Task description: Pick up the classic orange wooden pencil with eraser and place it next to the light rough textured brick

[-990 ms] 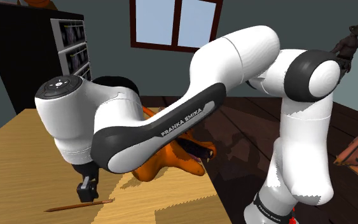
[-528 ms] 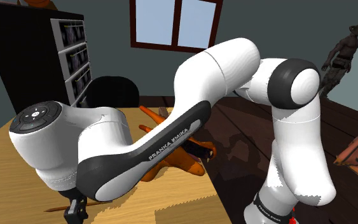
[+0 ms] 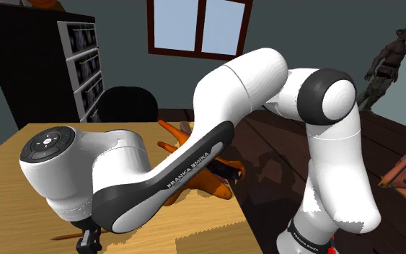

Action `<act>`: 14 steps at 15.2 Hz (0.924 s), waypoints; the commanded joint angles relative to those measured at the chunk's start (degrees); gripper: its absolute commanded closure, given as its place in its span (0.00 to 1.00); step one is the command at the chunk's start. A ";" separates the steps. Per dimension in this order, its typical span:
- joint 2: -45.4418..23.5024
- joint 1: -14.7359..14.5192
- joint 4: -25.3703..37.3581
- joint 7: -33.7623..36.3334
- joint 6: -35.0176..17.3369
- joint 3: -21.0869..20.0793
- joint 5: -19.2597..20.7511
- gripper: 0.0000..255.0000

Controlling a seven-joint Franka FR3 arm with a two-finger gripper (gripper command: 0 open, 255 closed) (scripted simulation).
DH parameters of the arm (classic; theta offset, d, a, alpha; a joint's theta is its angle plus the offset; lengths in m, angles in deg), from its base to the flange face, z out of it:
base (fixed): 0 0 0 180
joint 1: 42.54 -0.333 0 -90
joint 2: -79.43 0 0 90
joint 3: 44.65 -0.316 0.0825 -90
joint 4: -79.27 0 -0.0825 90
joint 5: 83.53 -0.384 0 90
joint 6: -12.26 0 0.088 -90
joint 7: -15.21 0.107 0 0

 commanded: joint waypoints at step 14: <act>0.36 0.07 0.23 -0.26 0.51 -0.14 -0.27 1.00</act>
